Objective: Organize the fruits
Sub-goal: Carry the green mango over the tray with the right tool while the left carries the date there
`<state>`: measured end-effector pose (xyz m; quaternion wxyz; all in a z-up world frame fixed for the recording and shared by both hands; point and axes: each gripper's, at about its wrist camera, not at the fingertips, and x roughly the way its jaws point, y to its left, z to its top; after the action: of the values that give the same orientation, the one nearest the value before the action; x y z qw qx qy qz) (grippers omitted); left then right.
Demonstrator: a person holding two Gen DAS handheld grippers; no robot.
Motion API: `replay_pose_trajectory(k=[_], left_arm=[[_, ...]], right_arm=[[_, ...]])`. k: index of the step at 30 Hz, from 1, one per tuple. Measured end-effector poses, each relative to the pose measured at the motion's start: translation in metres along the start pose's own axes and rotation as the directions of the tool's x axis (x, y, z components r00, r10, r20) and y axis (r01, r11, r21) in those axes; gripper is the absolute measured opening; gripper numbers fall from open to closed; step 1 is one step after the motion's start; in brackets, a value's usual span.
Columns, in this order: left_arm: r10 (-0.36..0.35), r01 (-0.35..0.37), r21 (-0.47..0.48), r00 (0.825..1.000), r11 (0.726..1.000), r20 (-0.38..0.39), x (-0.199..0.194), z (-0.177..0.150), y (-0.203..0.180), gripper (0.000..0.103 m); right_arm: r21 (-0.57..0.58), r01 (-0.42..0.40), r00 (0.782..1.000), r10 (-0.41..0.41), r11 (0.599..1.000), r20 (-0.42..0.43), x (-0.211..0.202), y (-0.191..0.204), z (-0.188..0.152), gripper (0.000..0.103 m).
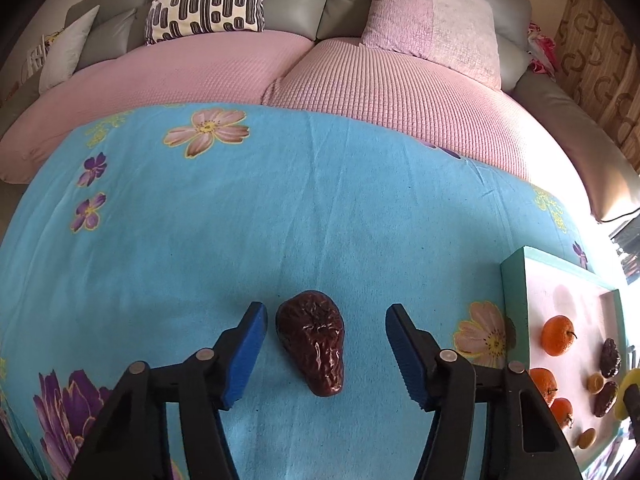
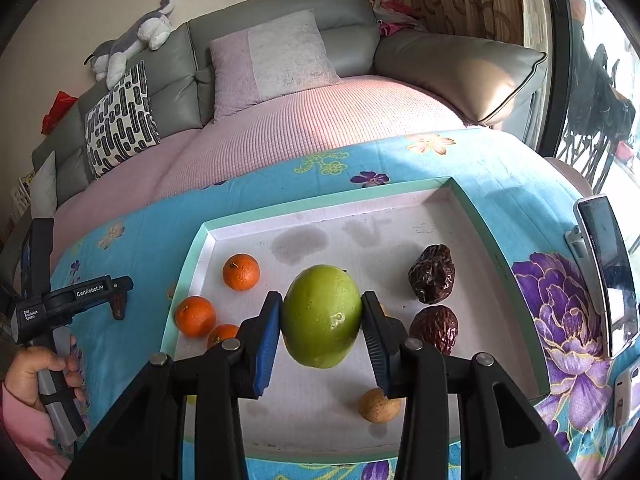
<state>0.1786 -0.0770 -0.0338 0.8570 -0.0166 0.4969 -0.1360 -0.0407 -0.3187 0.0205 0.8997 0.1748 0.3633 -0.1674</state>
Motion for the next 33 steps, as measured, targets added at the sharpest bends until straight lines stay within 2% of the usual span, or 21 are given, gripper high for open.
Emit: replay_pose_trajectory(k=[4, 12, 16, 18, 22, 26, 30, 33], left_arm=[[-0.005, 0.005, -0.016, 1.0, 1.0, -0.002, 0.001, 0.001, 0.002, 0.037], [-0.022, 0.022, -0.023, 1.0, 0.999, 0.005, -0.004, 0.001, 0.001, 0.036], [-0.063, 0.063, 0.009, 0.997, 0.998, 0.045, -0.024, 0.001, -0.013, 0.036], [-0.108, 0.106, 0.029, 0.992, 0.994, 0.058, -0.036, -0.002, -0.024, 0.036], [-0.209, 0.203, 0.1, 0.976, 0.974, 0.059, -0.058, -0.015, -0.054, 0.036], [-0.288, 0.28, 0.177, 0.957, 0.943, 0.02, -0.071, -0.035, -0.083, 0.036], [-0.321, 0.313, 0.241, 0.947, 0.919, -0.007, -0.079, -0.05, -0.107, 0.036], [-0.323, 0.32, 0.262, 0.946, 0.911, -0.032, -0.074, -0.058, -0.116, 0.036]], right_arm=[[0.004, -0.008, 1.0, 0.008, 1.0, 0.001, -0.001, -0.001, 0.0, 0.042], [0.024, -0.014, 1.0, 0.014, 1.0, -0.008, 0.001, -0.007, -0.001, 0.042], [0.041, -0.004, 0.999, 0.006, 0.999, -0.033, 0.008, -0.012, -0.003, 0.042], [0.046, 0.003, 0.999, -0.001, 0.999, -0.053, 0.013, -0.014, -0.005, 0.042], [0.053, 0.016, 0.997, -0.012, 0.998, -0.082, 0.02, -0.017, -0.008, 0.042], [0.056, 0.021, 0.995, -0.015, 0.998, -0.103, 0.025, -0.019, -0.01, 0.042], [0.053, 0.018, 0.994, -0.012, 0.998, -0.113, 0.027, -0.018, -0.011, 0.042], [0.047, 0.014, 0.992, -0.008, 0.999, -0.126, 0.03, -0.017, -0.012, 0.042]])
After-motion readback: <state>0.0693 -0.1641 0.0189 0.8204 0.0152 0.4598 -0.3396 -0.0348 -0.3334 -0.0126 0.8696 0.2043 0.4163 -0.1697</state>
